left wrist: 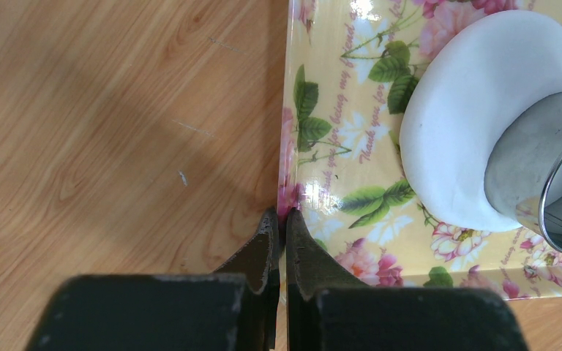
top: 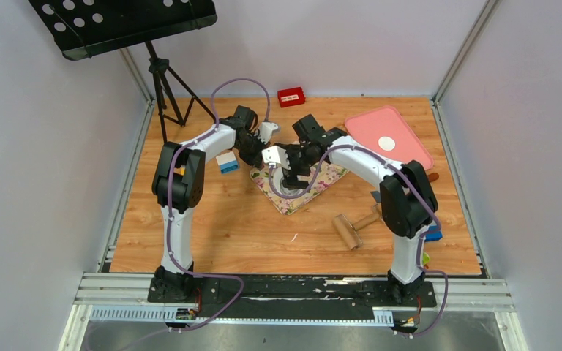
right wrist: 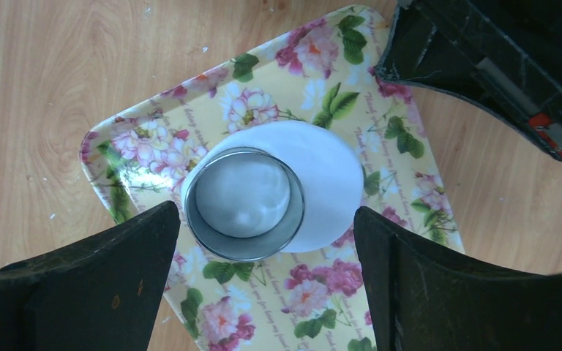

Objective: Roll out the dumpling wrappers from the dough
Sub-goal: Press the dumpling wrapper on the work surface.

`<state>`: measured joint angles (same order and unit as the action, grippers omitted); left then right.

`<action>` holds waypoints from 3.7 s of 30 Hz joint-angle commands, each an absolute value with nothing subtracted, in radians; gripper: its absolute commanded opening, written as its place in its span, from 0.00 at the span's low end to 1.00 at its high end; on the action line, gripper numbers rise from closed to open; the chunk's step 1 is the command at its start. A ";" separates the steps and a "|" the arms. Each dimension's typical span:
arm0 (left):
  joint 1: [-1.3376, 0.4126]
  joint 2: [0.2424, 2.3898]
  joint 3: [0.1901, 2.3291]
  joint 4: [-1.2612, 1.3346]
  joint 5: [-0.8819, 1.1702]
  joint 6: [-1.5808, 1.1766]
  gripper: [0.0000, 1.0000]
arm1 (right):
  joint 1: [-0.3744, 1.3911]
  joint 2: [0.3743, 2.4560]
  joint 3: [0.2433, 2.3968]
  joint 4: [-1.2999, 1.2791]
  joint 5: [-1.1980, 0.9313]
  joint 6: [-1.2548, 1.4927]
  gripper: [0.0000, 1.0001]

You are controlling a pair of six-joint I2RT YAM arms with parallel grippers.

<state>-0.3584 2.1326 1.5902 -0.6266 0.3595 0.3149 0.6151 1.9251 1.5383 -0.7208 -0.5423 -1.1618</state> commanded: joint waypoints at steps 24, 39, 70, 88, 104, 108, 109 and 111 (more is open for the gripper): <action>-0.368 2.188 1.546 -0.697 0.325 0.298 0.00 | 0.620 2.009 1.510 -0.665 -0.529 -1.054 0.82; -0.368 2.186 1.544 -0.693 0.323 0.294 0.00 | 0.618 2.029 1.527 -0.706 -0.552 -1.033 0.74; -0.368 2.189 1.543 -0.685 0.300 0.273 0.00 | 0.689 1.939 1.322 -0.487 -0.271 -0.784 0.52; -0.367 2.180 1.536 -0.681 0.299 0.277 0.00 | 0.654 2.030 1.451 -0.705 -0.362 -0.922 0.57; -0.367 2.178 1.536 -0.681 0.302 0.280 0.00 | 0.632 2.121 1.561 -0.886 -0.422 -1.202 0.61; -0.367 2.178 1.536 -0.680 0.301 0.280 0.00 | 0.629 2.142 1.599 -0.912 -0.415 -1.170 0.61; -0.367 2.179 1.536 -0.681 0.301 0.280 0.00 | 0.629 2.145 1.604 -0.911 -0.410 -1.147 0.61; -0.367 2.178 1.536 -0.681 0.300 0.280 0.00 | 0.629 2.146 1.596 -0.909 -0.405 -1.117 0.61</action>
